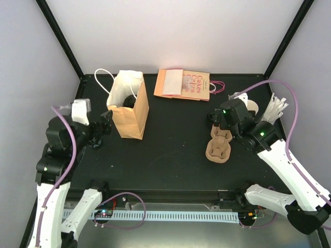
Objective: Pack the takeout coffee
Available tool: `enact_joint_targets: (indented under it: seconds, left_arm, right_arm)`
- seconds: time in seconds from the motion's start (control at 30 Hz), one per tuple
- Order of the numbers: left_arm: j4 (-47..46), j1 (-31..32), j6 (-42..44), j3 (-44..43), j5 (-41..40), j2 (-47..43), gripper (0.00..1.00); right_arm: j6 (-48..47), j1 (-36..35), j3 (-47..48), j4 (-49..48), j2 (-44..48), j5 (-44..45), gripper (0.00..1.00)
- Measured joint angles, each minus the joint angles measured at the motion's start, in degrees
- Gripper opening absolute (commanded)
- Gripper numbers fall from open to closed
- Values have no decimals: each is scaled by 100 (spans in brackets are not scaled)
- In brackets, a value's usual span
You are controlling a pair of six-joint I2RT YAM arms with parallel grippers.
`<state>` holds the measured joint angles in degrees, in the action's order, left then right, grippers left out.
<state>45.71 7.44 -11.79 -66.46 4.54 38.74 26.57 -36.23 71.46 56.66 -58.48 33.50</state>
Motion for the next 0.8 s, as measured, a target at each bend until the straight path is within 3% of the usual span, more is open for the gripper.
enact_joint_targets:
  seconds: [0.27,0.4,0.63,0.73,0.8]
  left_arm:
    - [-348,0,118,1252,155,-929,99]
    - [-518,0,114,1744,372,-1270,99]
    - [-739,0,68,2251,699,-1582,99]
    - [-778,2,37,2461,833,-1639,99]
    - [-828,2,24,2559,885,-1657,99]
  right_arm:
    - [212,103,-911,-66,411,46,97]
    - [275,632,-669,44,365,103,80]
    - [181,2562,-278,275,122,-136,56]
    - [157,3045,-59,319,37,-166,43]
    - [190,3259,170,284,-157,-173,41]
